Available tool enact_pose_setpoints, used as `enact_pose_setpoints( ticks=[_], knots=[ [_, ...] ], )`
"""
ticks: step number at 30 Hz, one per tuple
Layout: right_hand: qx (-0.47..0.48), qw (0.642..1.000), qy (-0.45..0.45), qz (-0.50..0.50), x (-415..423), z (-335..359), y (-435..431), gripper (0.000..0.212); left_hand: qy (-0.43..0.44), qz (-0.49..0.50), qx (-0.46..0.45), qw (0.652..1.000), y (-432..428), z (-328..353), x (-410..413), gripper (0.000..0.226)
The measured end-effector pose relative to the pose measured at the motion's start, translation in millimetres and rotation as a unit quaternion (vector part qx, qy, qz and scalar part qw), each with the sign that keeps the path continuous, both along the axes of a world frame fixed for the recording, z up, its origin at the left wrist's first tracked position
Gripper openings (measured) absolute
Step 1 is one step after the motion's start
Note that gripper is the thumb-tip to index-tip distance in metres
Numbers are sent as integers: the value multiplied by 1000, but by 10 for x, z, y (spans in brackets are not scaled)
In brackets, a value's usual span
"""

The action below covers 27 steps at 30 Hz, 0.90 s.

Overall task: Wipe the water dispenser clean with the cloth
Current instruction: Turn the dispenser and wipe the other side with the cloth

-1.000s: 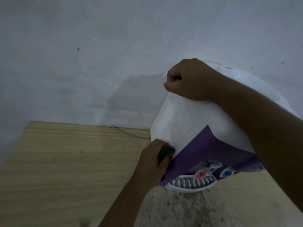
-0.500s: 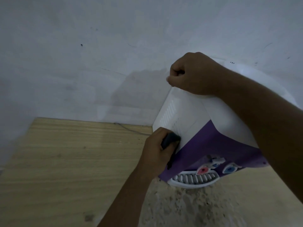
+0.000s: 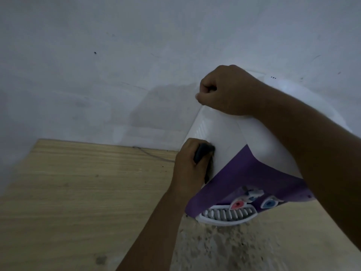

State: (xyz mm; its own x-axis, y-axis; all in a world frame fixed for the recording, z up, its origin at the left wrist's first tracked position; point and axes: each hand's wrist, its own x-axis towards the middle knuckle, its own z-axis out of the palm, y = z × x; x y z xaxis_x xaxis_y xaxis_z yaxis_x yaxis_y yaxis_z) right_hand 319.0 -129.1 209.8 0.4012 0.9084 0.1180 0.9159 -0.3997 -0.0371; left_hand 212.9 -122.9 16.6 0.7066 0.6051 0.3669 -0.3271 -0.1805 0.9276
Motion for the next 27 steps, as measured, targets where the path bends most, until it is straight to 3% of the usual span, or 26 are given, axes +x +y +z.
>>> enact_pose_setpoints(
  ticks=[5, 10, 12, 14, 18, 24, 27],
  knots=[
    [-4, 1000, -9, 1, -8, 1, 4, 28, 0, -107, 52, 993, 33, -55, -301, 14],
    [2, 1000, -15, -1, -6, -4, 4, 27, 164, -135, 135, 968, 121, -543, -419, 8],
    [8, 1000, -14, 0, -18, 5, -5, 28, 202, -108, 115, 966, 155, -658, -393, 7],
    [14, 1000, -9, 3, -25, 13, -12, 28, 194, -43, 60, 978, 226, -582, -308, 6],
    [13, 1000, -7, 7, -35, 23, -12, 28, 92, 30, 6, 995, 334, -203, -91, 7],
    [6, 1000, -11, 8, -34, 19, -6, 29, 53, 3, 43, 998, 148, -48, 67, 6],
    [6, 1000, -7, 10, -36, 19, -12, 29, 64, -104, 29, 992, 239, -44, -96, 7]
  ],
)
